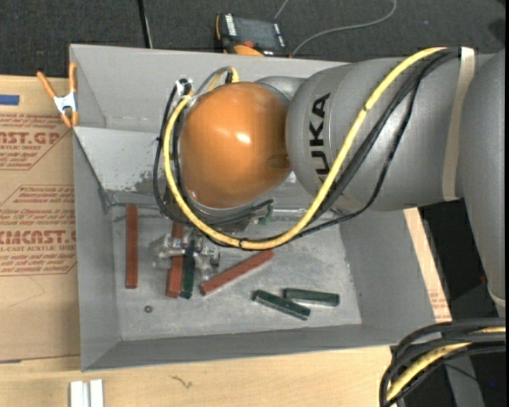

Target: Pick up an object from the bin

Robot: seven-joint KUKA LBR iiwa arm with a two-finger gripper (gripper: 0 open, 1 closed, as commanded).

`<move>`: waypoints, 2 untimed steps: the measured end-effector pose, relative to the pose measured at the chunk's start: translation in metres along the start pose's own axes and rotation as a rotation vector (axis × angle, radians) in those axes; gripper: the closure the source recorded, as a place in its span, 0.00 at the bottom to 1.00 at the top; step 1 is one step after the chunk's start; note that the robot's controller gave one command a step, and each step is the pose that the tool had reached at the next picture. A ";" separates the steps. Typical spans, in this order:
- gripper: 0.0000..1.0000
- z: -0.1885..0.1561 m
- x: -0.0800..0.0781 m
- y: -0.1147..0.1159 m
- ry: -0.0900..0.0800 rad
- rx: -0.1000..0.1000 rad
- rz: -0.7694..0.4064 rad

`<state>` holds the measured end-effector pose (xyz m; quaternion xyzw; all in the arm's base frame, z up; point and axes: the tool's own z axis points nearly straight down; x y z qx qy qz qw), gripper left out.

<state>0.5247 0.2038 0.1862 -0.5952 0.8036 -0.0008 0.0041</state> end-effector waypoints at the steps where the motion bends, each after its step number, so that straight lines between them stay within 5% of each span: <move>1: 1.00 -0.108 0.005 -0.040 -0.001 0.001 -0.201; 2: 1.00 -0.107 -0.004 -0.044 0.001 -0.006 -0.326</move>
Offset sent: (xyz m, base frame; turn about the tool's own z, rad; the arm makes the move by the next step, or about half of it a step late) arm 0.0340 -0.0170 0.1052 -0.2047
